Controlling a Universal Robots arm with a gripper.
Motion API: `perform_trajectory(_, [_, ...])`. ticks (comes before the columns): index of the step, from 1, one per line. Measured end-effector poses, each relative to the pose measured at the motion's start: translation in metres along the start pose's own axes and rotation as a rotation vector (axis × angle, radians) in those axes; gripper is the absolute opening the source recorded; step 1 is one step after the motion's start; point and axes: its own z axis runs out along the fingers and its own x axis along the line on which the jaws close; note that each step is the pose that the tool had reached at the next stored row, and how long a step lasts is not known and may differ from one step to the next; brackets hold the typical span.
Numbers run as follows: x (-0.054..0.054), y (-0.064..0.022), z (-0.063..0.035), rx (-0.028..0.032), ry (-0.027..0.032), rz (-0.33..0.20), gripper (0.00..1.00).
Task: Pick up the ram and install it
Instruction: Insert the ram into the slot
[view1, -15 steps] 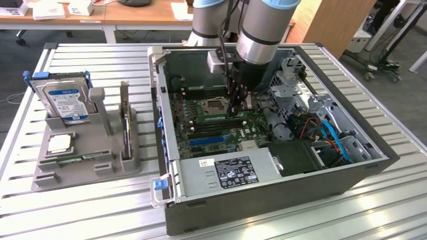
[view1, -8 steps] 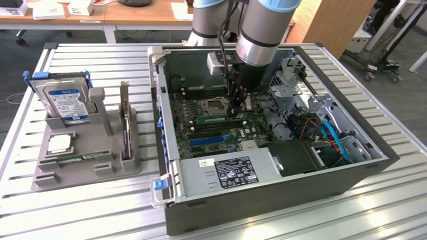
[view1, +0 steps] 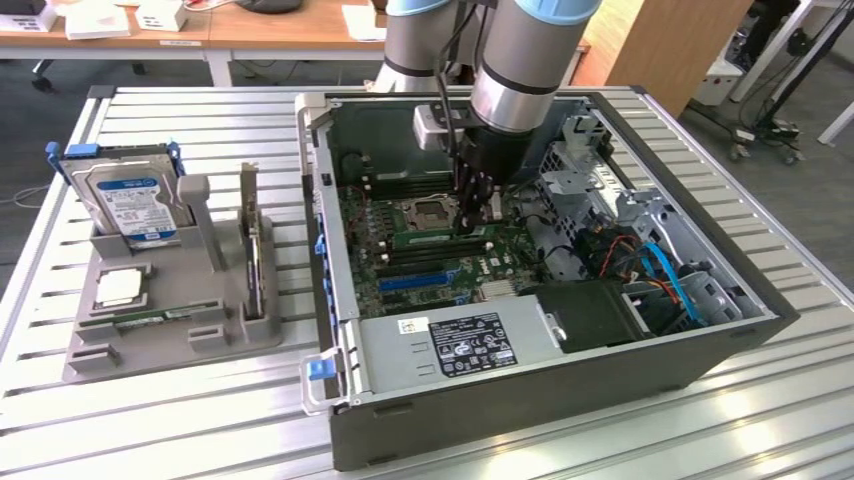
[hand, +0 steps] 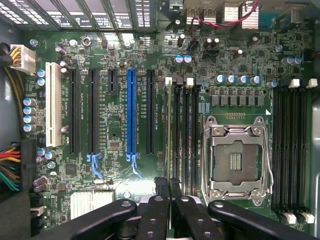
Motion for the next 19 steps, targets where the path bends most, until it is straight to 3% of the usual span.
perform_trajectory(19, [-0.0030, -0.0003, 0.0071, 0.0000, 0.0000, 0.000, 0.12])
